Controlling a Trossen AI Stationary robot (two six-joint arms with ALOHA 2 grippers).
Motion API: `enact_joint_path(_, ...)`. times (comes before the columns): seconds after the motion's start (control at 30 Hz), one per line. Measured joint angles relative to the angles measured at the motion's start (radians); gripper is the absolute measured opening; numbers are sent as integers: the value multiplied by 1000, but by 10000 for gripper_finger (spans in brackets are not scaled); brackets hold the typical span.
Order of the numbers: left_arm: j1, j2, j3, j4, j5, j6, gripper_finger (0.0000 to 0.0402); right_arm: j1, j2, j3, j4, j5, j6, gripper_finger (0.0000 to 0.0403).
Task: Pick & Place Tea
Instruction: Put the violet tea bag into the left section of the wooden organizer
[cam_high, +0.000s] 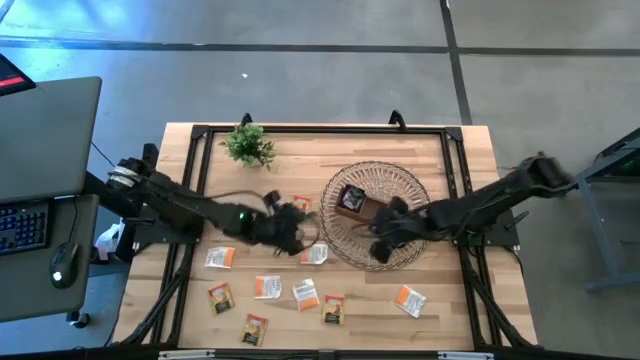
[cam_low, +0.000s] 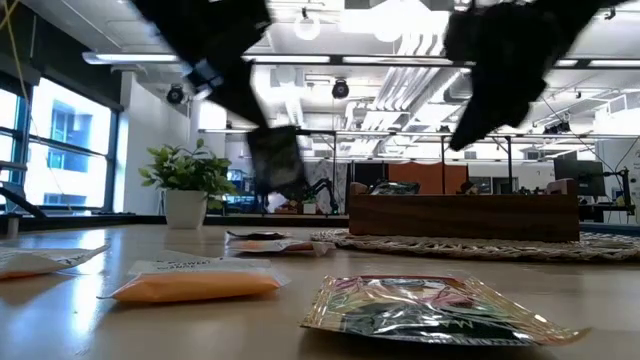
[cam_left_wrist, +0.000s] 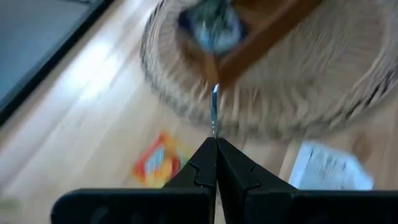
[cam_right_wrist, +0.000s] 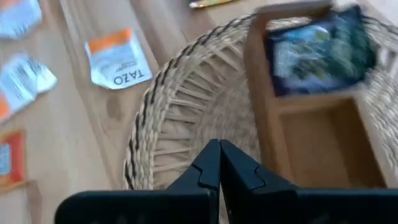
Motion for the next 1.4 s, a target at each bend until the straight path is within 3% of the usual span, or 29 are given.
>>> enact_joint_path(0.3, 211, 59, 129, 244, 323, 451, 0, 3, -386, -301, 240, 225, 28, 1)
enact_joint_path(0.5, 301, 178, 186, 297, 479, 570, 0, 3, -488, -419, 419, 221, -89, 4)
enact_joint_path(0.87, 381, 364, 294, 338, 485, 698, 0, 3, -491, -442, 491, 164, -203, 5)
enact_joint_path(1.13, 377, 366, 326, 314, 448, 878, 0, 2, -485, -442, 492, 151, -199, 2)
enact_joint_path(1.4, 377, 367, 325, 235, 426, 918, 0, 3, -484, -442, 492, 151, -198, 6)
